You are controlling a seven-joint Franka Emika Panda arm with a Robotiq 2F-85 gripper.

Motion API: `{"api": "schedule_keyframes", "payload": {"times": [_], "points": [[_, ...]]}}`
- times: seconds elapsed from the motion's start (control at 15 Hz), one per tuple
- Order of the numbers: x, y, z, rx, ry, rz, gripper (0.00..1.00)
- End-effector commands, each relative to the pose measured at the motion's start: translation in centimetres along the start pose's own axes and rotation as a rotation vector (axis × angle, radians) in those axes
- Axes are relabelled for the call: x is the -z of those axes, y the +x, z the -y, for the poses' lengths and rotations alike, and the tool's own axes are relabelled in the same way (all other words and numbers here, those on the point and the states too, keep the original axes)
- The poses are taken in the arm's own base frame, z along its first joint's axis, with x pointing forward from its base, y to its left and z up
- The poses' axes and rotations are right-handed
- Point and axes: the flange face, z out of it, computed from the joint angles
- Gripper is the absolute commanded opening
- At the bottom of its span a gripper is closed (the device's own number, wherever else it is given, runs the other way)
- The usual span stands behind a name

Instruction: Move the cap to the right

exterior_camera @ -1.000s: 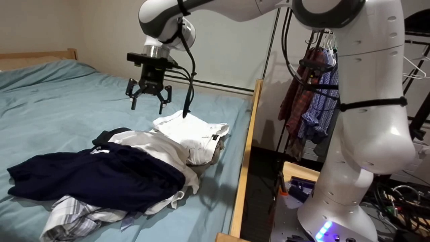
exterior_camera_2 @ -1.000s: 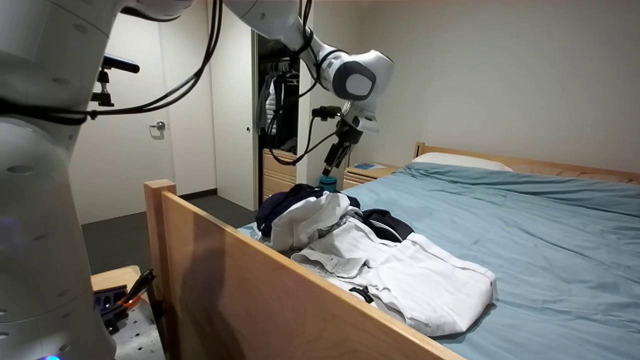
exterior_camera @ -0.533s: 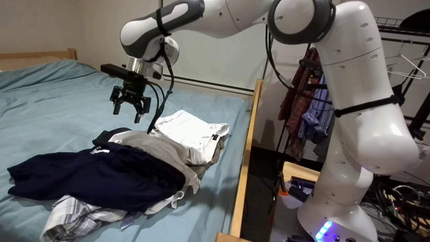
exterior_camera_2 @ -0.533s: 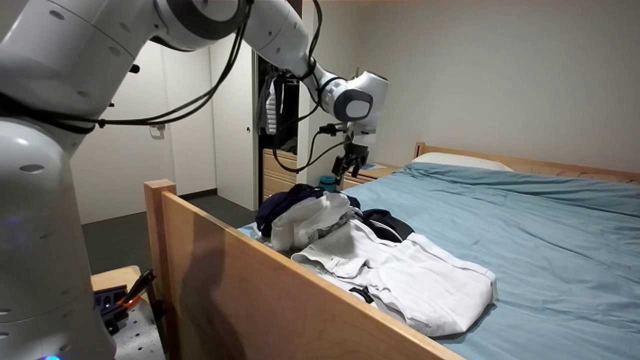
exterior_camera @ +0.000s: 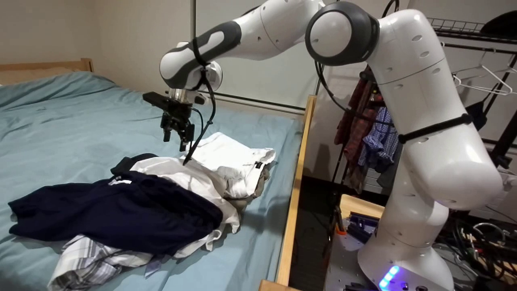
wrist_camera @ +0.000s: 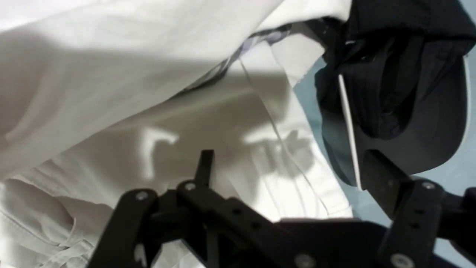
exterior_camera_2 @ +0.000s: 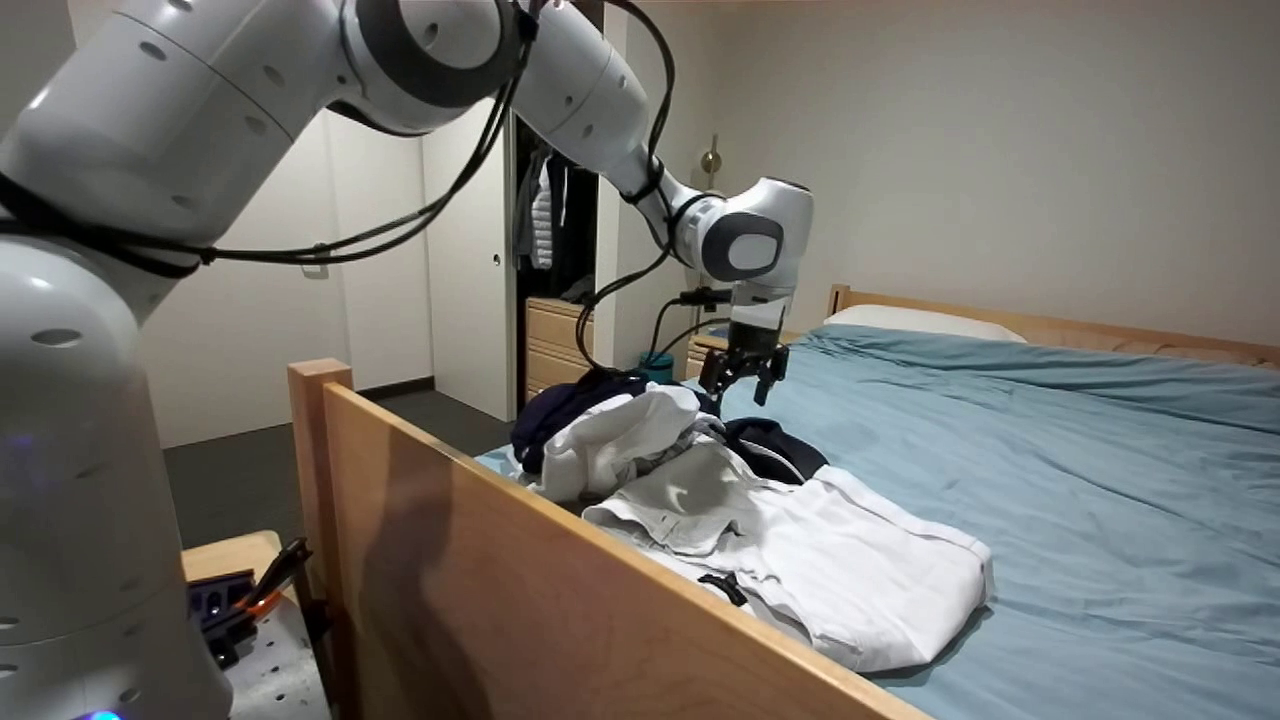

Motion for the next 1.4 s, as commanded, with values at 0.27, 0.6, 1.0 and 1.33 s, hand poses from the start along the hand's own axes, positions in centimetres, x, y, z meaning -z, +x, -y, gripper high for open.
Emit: {"api": "schedule_keyframes", "payload": {"times": [0.27, 0.6, 1.0, 1.33], "points": [[-2.2, -2.5, -0.6, 0.116, -0.103, 0.022, 1.00], [-2.9, -2.5, 1.8, -0.044, -0.009, 0.010, 1.00], [-5.4, -1.6, 5.2, -0.141, 0.068, -0.065, 1.00], [-7.8, -0.5, 6.5, -0.111, 0.024, -0.122, 1.00]]}}
